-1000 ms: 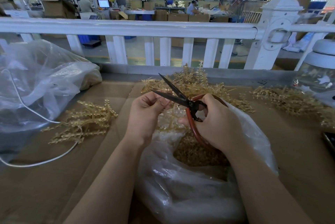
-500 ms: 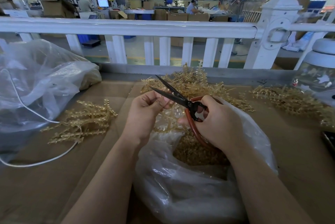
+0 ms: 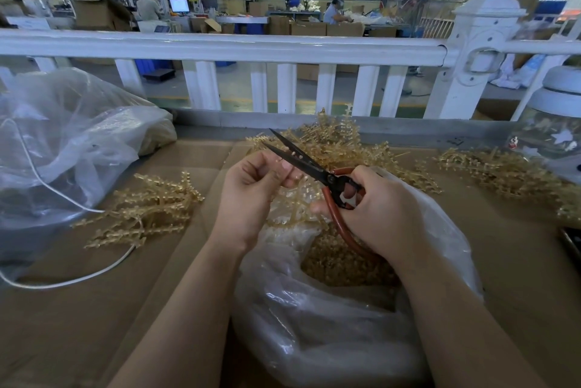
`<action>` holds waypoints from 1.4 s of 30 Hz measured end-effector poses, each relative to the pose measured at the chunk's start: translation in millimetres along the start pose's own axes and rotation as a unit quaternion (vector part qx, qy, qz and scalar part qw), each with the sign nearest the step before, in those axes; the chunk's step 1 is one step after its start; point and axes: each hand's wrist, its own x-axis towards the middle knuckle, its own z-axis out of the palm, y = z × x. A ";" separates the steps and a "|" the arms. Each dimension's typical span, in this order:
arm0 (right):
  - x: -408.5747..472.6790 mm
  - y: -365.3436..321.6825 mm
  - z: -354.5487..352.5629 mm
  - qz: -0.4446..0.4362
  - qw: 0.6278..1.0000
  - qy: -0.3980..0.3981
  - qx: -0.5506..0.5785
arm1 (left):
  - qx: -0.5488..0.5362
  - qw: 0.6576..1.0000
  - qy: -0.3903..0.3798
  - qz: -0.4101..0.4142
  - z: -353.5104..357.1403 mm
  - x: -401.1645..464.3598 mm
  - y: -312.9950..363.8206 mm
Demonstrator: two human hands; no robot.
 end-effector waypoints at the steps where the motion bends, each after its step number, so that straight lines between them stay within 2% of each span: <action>1: -0.1 0.7 0.4 -0.001 1.000 0.001 0.001 | 0.002 1.000 0.009 0.006 0.4 0.1 0.5; 10: 3.0 4.1 1.5 0.009 1.000 -0.021 -0.020 | 0.023 0.999 0.023 0.014 2.4 -2.1 0.9; 24: 1.9 6.3 4.8 -0.024 1.000 0.013 0.001 | -0.011 1.000 0.023 -0.011 -1.7 0.6 0.8; 34: 2.2 5.6 4.9 -0.005 1.000 -0.015 -0.004 | 0.031 0.999 0.018 -0.004 3.0 -0.9 3.7; 42: 0.5 6.3 4.5 -0.022 1.000 0.004 0.002 | 0.034 0.999 0.013 0.005 3.6 -1.6 5.0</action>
